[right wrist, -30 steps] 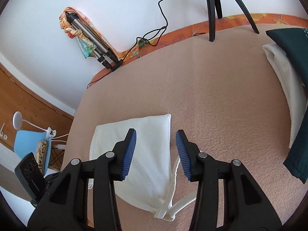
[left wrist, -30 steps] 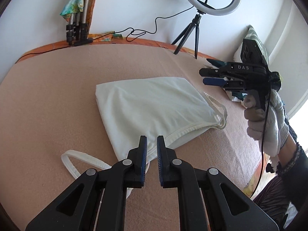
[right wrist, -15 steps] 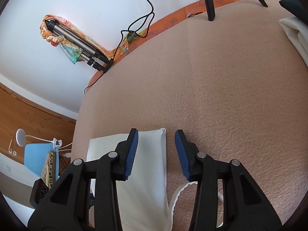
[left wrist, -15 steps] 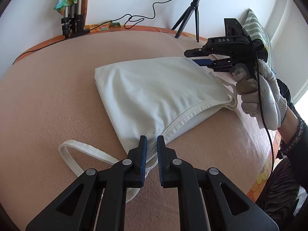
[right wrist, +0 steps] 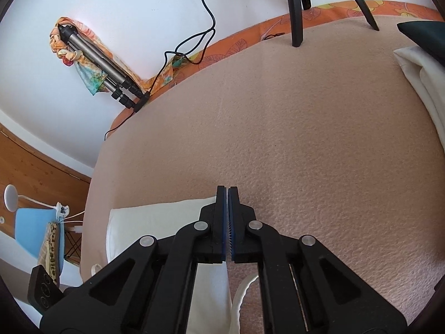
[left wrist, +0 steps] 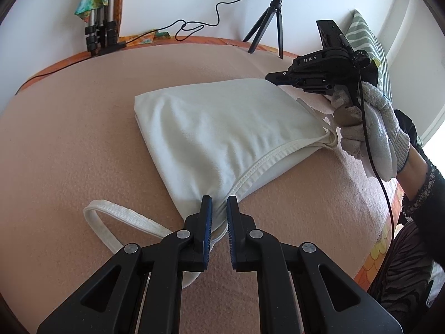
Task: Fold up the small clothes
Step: 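Move both tools to the edge of the folded bundle, then grasp the bundle edge with the right tool while the left grips beside it, then carry the folded tank top with both tools onto the stack of clothes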
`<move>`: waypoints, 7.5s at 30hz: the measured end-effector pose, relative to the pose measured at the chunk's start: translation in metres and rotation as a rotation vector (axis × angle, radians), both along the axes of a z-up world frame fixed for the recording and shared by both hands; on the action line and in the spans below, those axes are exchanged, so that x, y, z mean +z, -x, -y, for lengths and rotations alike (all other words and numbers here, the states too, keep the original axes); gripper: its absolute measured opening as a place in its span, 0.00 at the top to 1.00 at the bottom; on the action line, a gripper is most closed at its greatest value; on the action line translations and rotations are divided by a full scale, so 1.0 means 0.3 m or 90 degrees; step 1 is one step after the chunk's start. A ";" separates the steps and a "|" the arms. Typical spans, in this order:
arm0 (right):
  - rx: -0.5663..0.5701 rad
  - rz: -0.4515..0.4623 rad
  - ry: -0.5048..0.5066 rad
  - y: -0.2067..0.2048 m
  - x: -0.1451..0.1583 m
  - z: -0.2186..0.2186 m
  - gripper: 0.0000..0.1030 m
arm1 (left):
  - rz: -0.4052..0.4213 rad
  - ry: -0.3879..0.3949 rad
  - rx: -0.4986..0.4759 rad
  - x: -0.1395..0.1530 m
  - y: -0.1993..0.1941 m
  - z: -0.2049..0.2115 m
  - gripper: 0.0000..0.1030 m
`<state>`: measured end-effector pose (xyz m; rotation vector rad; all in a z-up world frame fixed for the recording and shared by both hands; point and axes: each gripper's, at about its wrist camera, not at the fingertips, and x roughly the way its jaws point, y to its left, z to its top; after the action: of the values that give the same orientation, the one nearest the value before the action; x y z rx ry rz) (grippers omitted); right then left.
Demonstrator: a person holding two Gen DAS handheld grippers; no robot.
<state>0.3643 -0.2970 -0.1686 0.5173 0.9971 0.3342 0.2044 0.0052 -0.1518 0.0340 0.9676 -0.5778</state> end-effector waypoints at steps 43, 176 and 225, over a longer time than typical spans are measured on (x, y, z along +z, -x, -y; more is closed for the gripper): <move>-0.008 -0.117 -0.182 0.485 -0.042 0.168 0.39 | -0.179 0.344 0.237 -0.064 -0.364 -0.266 0.51; -0.017 0.152 0.031 0.605 0.330 0.147 0.88 | 0.160 0.239 0.086 0.427 -0.218 0.218 0.95; -0.187 0.148 0.099 0.368 0.171 1.128 0.88 | 0.148 0.161 -0.050 0.335 -0.539 1.237 0.95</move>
<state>0.2537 -0.6355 -0.1173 0.4642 0.7040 0.0517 0.3661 -0.3659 -0.0512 -0.0855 0.6652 -0.7475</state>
